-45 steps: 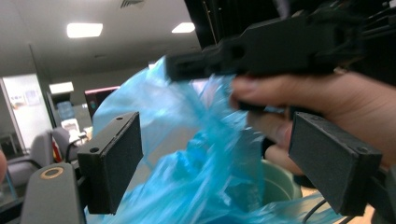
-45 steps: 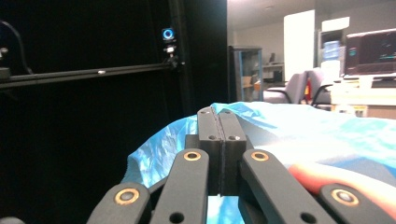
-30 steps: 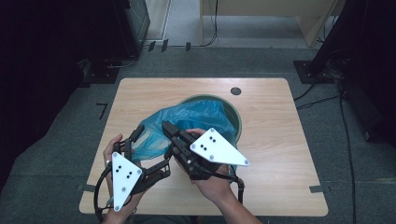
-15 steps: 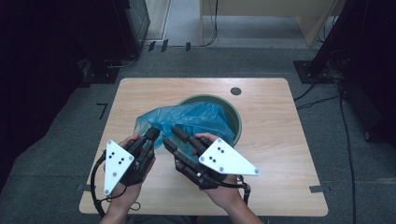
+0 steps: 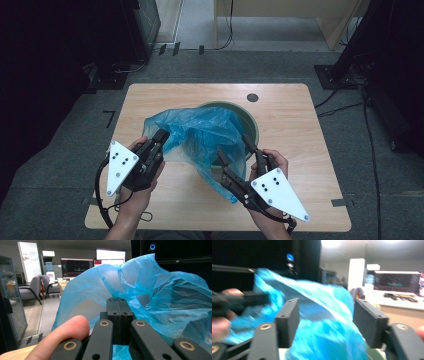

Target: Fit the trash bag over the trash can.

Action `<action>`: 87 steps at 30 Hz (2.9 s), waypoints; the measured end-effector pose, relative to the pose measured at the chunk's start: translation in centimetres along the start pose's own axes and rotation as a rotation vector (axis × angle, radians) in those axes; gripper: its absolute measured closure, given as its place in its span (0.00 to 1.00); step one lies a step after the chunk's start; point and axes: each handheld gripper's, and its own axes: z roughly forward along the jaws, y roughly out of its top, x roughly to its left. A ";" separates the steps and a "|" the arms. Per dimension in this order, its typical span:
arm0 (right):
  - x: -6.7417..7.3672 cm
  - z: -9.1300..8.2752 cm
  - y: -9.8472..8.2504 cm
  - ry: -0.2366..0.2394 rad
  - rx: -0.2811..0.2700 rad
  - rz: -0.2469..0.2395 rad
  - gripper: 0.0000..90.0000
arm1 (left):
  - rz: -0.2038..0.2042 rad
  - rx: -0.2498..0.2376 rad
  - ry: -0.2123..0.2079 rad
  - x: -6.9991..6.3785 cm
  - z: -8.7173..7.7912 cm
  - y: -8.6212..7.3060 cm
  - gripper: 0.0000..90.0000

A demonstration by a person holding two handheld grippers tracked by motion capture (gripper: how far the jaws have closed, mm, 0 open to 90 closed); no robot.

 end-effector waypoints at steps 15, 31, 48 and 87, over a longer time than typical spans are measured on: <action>-4.1 -1.2 -3.4 -0.096 0.111 0.086 1.00 | -0.065 0.027 -0.018 1.0 0.4 -0.4 1.00; -6.8 -2.7 -1.0 -0.151 0.048 0.012 1.00 | -0.014 0.141 -0.170 1.0 0.0 -1.1 1.00; -7.7 -4.6 4.7 -0.196 -0.020 -0.151 1.00 | -0.144 0.066 -0.330 0.8 -1.9 -0.1 1.00; -11.1 -1.3 -0.8 -0.220 0.110 -0.079 1.00 | 0.025 -0.024 -0.203 1.3 -0.3 -4.2 0.46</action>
